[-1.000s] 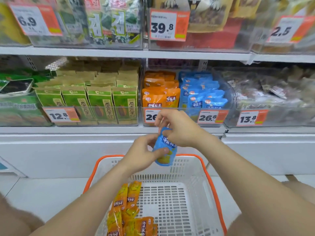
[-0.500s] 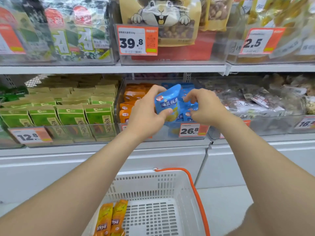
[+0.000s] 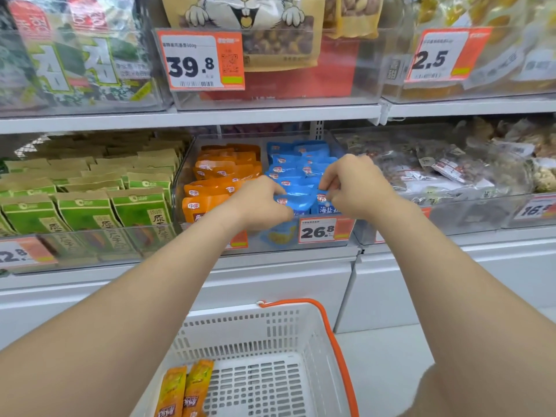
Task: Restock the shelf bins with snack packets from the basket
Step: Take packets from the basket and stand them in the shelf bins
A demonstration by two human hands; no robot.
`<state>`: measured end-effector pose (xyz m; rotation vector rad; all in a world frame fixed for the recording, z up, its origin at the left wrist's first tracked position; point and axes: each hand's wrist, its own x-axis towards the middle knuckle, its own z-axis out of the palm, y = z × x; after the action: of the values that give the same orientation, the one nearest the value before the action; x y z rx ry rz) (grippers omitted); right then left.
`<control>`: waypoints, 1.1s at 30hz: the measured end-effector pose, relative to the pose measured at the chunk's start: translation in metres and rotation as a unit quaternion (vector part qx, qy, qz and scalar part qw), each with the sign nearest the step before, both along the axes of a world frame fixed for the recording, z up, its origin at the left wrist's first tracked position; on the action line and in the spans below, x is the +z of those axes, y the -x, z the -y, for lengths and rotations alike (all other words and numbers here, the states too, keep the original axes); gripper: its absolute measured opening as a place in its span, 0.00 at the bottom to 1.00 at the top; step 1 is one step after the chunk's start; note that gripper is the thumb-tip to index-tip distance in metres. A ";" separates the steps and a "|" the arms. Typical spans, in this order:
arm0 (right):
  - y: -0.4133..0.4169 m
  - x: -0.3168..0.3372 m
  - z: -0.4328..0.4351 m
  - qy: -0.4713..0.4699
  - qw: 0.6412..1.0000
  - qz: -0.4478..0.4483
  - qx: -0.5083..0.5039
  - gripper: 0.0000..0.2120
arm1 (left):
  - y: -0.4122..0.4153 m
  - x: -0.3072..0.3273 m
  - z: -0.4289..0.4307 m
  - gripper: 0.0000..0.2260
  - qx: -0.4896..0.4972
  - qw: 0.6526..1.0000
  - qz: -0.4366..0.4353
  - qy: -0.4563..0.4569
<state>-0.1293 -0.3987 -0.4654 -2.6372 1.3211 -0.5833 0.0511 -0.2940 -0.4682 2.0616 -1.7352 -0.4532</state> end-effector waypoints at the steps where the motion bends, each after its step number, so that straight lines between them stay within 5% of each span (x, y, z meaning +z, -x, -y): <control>1: 0.000 0.000 0.000 -0.003 1.000 0.002 -0.003 0.16 | 0.001 -0.004 0.001 0.08 0.000 1.000 -0.008 -0.005; 5: -0.002 -0.001 -0.004 -0.014 1.000 -0.007 -0.002 0.15 | 0.003 -0.014 0.004 0.14 0.024 0.998 0.047 0.046; 10: -0.001 -0.002 -0.004 -0.008 1.000 -0.019 0.004 0.15 | 0.005 -0.018 0.006 0.08 0.011 0.990 0.101 0.096; 20: -0.007 0.001 -0.010 -0.017 0.999 -0.037 0.036 0.11 | 0.008 -0.011 0.011 0.05 -0.006 0.992 0.073 0.100; 33: -0.009 -0.003 -0.003 0.003 0.998 -0.057 0.021 0.22 | 0.015 -0.023 0.013 0.01 0.015 0.991 0.070 0.111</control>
<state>-0.1200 -0.3954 -0.4683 -2.7331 1.2913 -0.4385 0.0356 -0.3067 -0.4917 1.9964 -1.7423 -0.1023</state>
